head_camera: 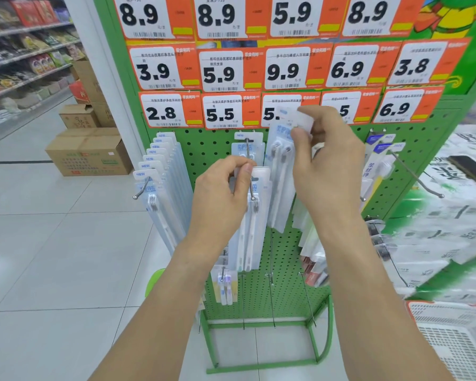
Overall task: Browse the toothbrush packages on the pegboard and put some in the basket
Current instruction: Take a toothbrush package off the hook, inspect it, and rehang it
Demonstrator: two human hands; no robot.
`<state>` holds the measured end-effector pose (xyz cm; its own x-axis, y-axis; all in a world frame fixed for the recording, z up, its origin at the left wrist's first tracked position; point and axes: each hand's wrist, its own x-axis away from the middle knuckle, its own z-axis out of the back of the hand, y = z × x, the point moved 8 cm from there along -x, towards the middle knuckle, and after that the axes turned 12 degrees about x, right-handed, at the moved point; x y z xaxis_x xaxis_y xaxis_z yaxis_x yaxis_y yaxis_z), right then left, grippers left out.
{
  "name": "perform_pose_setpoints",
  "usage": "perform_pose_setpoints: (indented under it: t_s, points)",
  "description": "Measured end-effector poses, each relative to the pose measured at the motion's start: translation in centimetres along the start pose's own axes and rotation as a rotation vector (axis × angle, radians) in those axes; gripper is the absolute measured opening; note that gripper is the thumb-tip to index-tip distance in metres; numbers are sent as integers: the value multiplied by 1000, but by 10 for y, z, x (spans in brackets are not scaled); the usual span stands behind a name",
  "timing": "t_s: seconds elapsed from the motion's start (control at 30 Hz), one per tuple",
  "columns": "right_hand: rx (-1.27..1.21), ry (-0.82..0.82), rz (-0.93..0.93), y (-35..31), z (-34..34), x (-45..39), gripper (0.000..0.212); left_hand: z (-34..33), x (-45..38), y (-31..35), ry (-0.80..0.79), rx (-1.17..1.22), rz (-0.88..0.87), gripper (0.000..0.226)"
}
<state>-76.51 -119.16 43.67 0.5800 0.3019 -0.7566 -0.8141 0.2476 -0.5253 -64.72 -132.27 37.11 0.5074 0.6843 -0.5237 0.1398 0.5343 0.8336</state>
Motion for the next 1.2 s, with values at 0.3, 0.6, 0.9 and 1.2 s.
perform_pose_setpoints:
  t_s: [0.3,0.6,0.9,1.2]
  points:
    - [-214,195,64,-12,36,36,20,4,1,16,67,-138,-97,14]
    - [-433,-79,-34,-15,27,72,20,40,33,51,436,133,-144,17]
    - [-631,-481,-382,15,-20,132,16,31,112,6,124,284,380,13]
    - [-602,-724,-514,36,-52,194,22,33,153,-48,-21,277,615,14]
